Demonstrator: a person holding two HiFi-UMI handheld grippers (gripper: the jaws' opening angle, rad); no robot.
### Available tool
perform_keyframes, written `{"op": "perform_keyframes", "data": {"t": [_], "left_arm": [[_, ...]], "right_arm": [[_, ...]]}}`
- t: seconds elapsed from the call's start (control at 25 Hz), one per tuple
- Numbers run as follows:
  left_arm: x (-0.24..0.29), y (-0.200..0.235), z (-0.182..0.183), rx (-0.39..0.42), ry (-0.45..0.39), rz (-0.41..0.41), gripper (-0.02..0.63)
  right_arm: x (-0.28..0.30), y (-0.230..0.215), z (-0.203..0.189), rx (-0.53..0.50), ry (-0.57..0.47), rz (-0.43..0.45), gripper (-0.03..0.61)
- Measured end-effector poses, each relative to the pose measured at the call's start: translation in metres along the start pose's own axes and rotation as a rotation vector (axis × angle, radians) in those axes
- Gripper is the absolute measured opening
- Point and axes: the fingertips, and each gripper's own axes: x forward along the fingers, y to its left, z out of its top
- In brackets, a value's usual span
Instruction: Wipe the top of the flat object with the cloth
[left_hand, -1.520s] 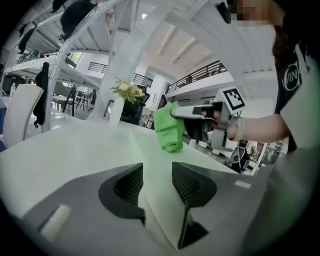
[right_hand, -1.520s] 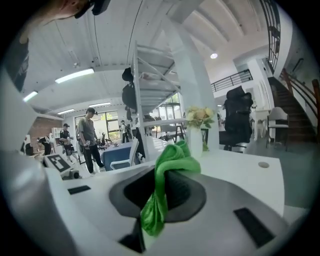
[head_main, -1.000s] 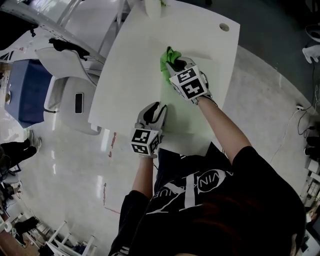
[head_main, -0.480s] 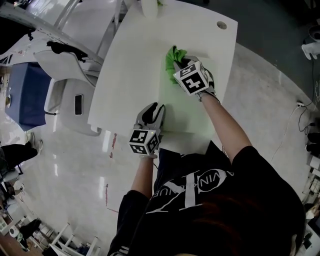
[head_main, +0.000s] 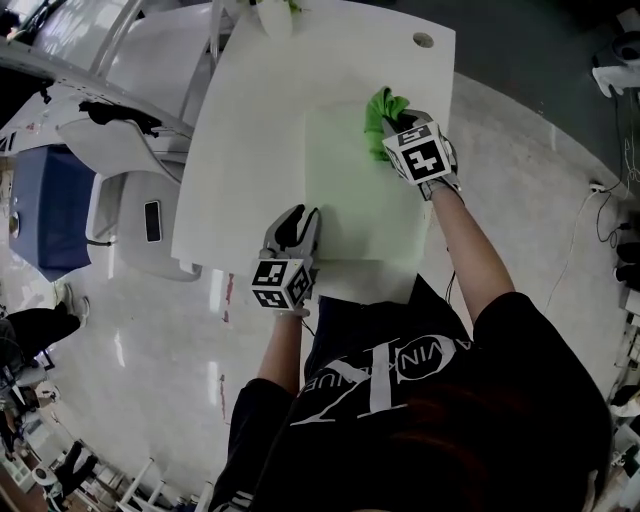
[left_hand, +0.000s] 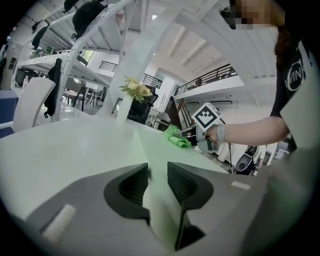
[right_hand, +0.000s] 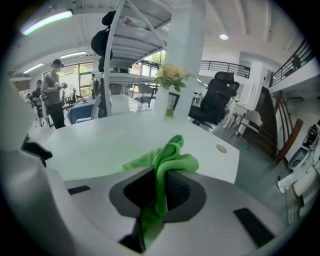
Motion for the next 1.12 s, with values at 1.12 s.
{"op": "perform_keyframes", "data": {"t": [1.12], "left_arm": [[0.002,-0.002,-0.002,-0.049,0.002,-0.002,0.13]], "right_arm": [[-0.073,0.111,0.082,0.132,-0.359,0.273,0.041]]}}
